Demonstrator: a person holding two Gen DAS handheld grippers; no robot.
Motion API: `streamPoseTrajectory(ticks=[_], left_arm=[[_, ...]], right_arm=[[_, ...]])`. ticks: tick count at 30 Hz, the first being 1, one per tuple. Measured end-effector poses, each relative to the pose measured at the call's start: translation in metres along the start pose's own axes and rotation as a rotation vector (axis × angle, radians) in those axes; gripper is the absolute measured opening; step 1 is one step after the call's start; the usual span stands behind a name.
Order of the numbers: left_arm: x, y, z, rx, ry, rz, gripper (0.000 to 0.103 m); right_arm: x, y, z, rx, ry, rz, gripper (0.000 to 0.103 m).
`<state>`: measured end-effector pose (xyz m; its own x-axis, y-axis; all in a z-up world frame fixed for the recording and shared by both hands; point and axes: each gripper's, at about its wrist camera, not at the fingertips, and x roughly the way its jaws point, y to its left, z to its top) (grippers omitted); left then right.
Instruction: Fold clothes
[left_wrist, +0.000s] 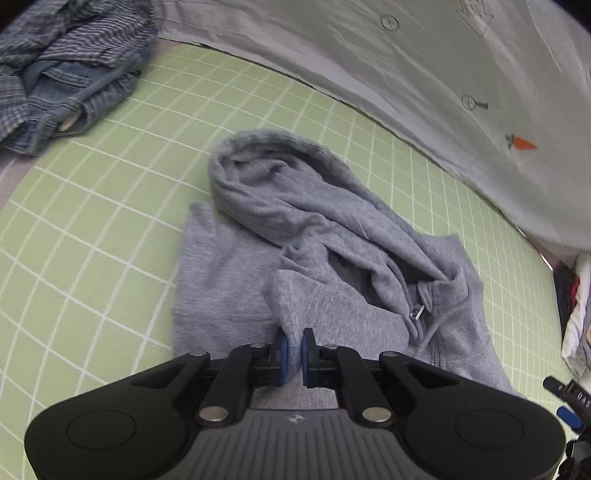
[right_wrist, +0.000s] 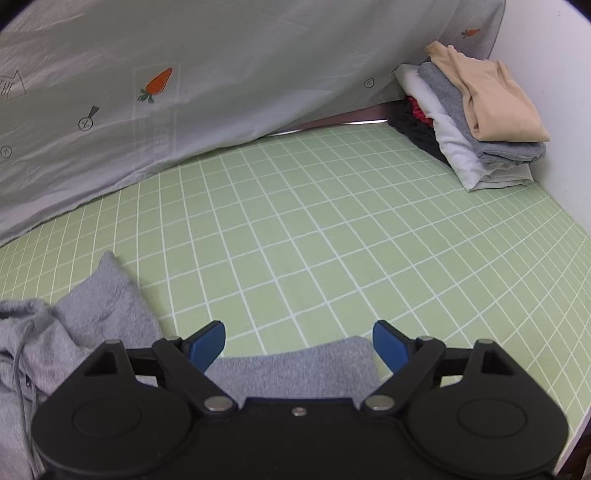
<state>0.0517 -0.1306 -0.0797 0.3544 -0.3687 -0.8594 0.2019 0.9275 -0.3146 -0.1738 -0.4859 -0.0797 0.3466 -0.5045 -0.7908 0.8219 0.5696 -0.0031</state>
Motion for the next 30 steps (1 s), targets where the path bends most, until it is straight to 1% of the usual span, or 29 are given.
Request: streamPoseTrajectory(ticks=[4,6,8,10,12,13,14,15,16,17,18,22,25,27,30], left_arm=[[-0.047,0.033,0.01,-0.039,-0.144,0.14,0.007],[-0.068,0.054,0.018,-0.062,-0.208,0.224,0.007],[-0.084,0.076,0.025,-0.091,-0.257,0.323,0.007],[-0.094,0.098,0.028,-0.14,-0.275,0.411,0.008],[-0.097,0.117,0.029,-0.193,-0.253,0.475,0.014],[-0.098,0.122,0.028,-0.208,-0.249,0.499,0.016],[-0.098,0.124,0.026,-0.209,-0.248,0.508,0.021],[-0.097,0.123,0.023,-0.203,-0.245,0.498,0.036],[-0.095,0.119,0.021,-0.195,-0.245,0.476,0.044],[-0.093,0.114,0.018,-0.188,-0.246,0.451,0.056],[-0.088,0.105,0.016,-0.169,-0.239,0.423,0.062],[-0.058,0.063,0.012,-0.062,-0.174,0.31,0.065],[-0.03,0.029,0.008,0.023,-0.102,0.206,0.07],[-0.012,0.009,0.006,0.082,-0.052,0.178,0.072],[0.007,-0.011,0.002,0.16,-0.001,0.18,0.076]], right_arm=[[0.002,0.0,-0.008,0.01,0.024,0.026,0.088],[0.001,-0.001,-0.009,0.017,0.022,0.033,0.088],[0.0,-0.001,-0.011,0.02,0.018,0.042,0.088],[-0.002,0.0,-0.013,0.019,0.015,0.05,0.088],[-0.003,0.001,-0.015,0.01,0.015,0.055,0.088],[-0.003,0.002,-0.016,0.004,0.016,0.057,0.088],[-0.003,0.003,-0.017,-0.002,0.016,0.06,0.088],[-0.002,0.005,-0.017,-0.013,0.017,0.065,0.088],[-0.001,0.008,-0.016,-0.026,0.017,0.072,0.088],[0.0,0.011,-0.015,-0.038,0.018,0.078,0.088],[0.001,0.014,-0.014,-0.051,0.019,0.085,0.088],[0.005,0.026,-0.011,-0.102,0.023,0.111,0.088],[0.008,0.034,-0.008,-0.14,0.025,0.13,0.088],[0.011,0.041,-0.009,-0.172,0.032,0.147,0.088],[0.017,0.051,-0.01,-0.22,0.045,0.173,0.089]])
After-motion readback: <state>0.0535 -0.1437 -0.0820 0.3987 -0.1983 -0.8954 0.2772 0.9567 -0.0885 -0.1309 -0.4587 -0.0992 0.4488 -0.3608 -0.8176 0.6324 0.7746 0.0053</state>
